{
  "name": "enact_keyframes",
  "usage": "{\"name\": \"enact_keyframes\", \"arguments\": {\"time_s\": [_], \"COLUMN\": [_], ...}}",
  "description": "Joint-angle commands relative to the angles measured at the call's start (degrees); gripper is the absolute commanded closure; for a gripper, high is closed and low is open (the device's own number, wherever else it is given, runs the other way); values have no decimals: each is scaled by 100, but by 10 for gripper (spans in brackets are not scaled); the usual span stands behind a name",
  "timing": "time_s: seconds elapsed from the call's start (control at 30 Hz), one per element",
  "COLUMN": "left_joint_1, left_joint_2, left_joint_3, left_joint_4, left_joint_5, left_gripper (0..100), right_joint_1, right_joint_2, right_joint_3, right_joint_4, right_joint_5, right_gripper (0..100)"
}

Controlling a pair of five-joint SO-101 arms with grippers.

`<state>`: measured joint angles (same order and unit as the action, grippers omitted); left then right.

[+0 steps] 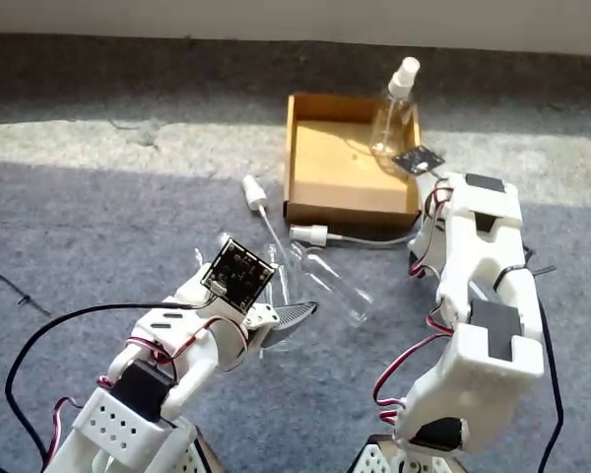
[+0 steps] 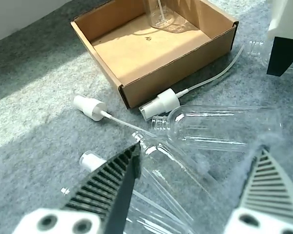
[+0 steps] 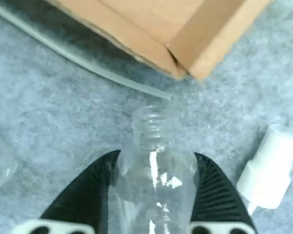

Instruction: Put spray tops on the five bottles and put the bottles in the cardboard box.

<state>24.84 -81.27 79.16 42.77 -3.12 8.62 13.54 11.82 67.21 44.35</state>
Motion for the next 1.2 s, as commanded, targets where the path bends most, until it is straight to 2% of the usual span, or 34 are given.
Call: {"name": "enact_keyframes", "arguments": {"time_s": [0.0, 0.17, 0.4, 0.5, 0.67, 0.73, 0.83, 0.97, 1.07, 1.17], "left_joint_1": [-31, -57, -75, -84, -84, -84, -84, -84, -84, -84], "left_joint_2": [-13, -22, -57, -57, -57, -57, -31, -22, -22, -22], "left_joint_3": [-84, -92, -92, -101, -101, -101, -101, -101, -101, -101], "left_joint_4": [-141, -141, -132, -132, -132, -123, -123, -132, -132, -132], "left_joint_5": [35, 35, 35, 35, 35, 44, 53, 53, 53, 53], "left_gripper": [675, 675, 675, 675, 675, 675, 675, 675, 675, 675], "right_joint_1": [127, 163, 848, 980, 919, 831, 927, 1341, 1367, 1376], "right_joint_2": [-699, -1569, -2571, -3266, -4936, -5332, -5385, -5068, -4734, -4462], "right_joint_3": [-233, -215, -66, 840, 3169, 3987, 4409, 4418, 4418, 4418], "right_joint_4": [470, 1033, 1174, 453, -1402, -1525, -1059, -1033, -1015, -1015], "right_joint_5": [-9, 0, -35, -229, -580, -721, -615, -598, -571, -571], "right_gripper": [961, 965, 965, 981, 990, 990, 990, 989, 987, 930]}}
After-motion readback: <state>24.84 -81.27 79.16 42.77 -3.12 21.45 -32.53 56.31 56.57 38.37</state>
